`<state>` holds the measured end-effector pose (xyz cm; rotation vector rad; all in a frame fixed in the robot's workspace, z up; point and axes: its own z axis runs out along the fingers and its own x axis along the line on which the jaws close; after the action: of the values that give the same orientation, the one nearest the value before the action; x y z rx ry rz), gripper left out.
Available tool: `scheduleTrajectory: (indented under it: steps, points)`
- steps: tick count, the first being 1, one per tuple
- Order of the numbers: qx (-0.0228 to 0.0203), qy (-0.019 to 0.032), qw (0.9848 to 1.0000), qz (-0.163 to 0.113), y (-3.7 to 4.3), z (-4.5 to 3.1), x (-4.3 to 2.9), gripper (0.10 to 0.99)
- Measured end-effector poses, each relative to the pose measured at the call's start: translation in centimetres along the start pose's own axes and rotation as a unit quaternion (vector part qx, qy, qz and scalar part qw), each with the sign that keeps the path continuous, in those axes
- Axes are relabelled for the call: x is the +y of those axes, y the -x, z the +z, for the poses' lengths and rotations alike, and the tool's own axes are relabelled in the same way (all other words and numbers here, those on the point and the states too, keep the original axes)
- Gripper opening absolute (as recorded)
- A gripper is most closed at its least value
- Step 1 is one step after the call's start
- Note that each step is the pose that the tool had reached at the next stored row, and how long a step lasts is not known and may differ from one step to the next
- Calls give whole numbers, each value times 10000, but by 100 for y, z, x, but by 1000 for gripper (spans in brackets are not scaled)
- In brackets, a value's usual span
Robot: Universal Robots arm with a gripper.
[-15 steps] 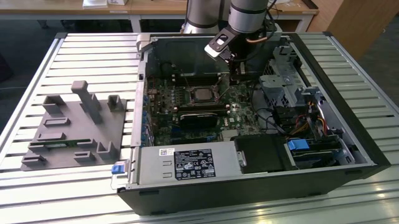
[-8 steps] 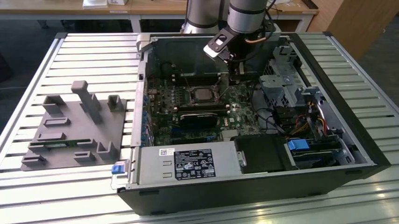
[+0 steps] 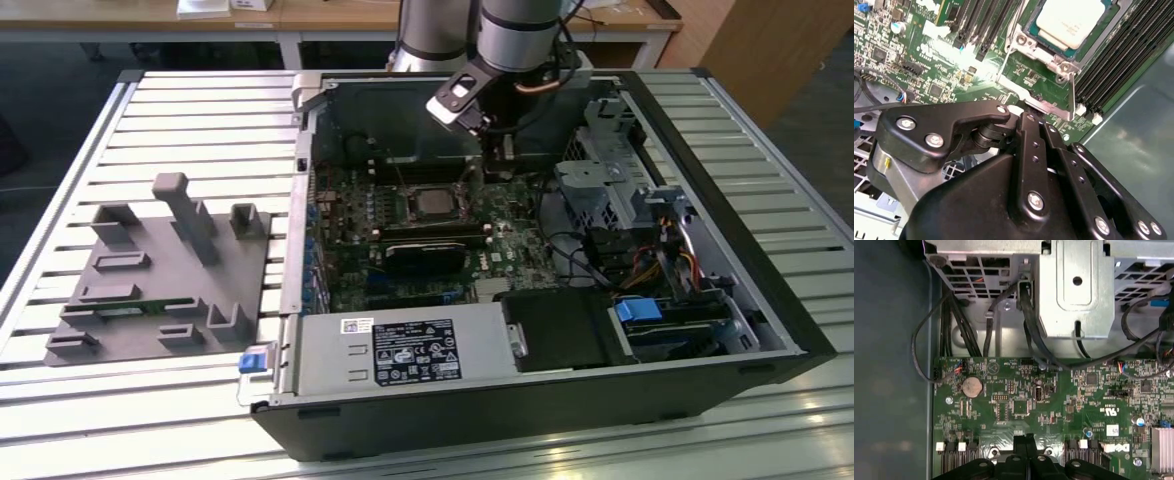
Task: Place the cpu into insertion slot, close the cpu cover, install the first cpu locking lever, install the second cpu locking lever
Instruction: 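Close the cpu cover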
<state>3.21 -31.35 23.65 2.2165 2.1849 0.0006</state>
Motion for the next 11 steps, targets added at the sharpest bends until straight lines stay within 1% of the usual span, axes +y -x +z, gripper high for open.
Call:
scheduleTrajectory:
  steps: [6, 11]
  points:
    - [0, 0, 10000, 0, -1, 3, -68, 106]
    - [0, 0, 10000, 0, -1, 4, -111, 106]
